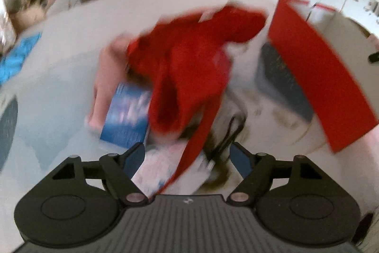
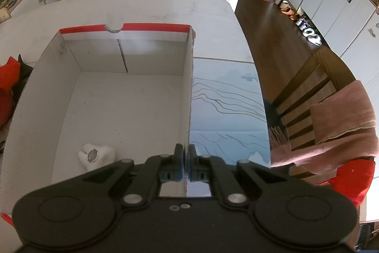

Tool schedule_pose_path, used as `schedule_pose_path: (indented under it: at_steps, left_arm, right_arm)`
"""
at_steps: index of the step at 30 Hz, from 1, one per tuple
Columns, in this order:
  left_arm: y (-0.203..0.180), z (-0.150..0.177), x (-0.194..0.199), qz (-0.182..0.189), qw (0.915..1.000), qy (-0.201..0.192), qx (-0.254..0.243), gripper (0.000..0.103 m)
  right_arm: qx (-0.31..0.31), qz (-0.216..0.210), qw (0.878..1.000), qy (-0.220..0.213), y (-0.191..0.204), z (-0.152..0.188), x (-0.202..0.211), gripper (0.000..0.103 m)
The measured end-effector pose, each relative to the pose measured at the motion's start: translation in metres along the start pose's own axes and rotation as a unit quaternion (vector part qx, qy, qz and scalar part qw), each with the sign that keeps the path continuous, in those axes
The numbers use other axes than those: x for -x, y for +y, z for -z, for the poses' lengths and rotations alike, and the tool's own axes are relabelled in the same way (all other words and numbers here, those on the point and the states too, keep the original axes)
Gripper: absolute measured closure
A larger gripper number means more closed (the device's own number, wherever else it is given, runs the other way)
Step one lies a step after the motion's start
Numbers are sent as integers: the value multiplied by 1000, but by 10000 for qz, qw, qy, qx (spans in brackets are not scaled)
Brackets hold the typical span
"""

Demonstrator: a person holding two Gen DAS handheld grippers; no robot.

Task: Organize objects
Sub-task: 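Move the left gripper back to the red bag and grasp it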

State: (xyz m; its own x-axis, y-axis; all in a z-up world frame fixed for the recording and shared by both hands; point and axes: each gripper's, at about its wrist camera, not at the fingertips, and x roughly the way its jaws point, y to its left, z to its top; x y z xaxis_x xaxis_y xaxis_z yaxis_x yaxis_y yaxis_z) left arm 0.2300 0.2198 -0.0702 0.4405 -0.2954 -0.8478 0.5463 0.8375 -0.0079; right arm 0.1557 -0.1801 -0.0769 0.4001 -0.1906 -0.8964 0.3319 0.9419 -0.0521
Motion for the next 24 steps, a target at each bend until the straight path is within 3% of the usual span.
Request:
schedule_pose_path:
  at_steps: [4,8,14,19,21,24]
  left_arm:
    - [-12,-32,1,33,9994,-281,-183,25]
    - [-15,-58,-12,-96,9992,-319,-240,25]
    - [2,-96,-20,427,9969,-76,652,24]
    - [7,-119,-31,479,9921,154,1145,3]
    - [8,-124,-34,363,9903,224,1320,0]
    - [9,-135,-41,-110,9882,400,1472,0]
  right_arm:
    - [4,3,10000,4,0,1,0,100]
    - [6,6,10000,0,0,1,0,100]
    - [-3,-2,10000,3,0,1,-1,100]
    - [-33,-19,10000,2,0,1,-1,100]
    - [-49,-25,10000,2,-1,2,-2,100]
    - [-68,-33,10000,5,-1,2,-2,100]
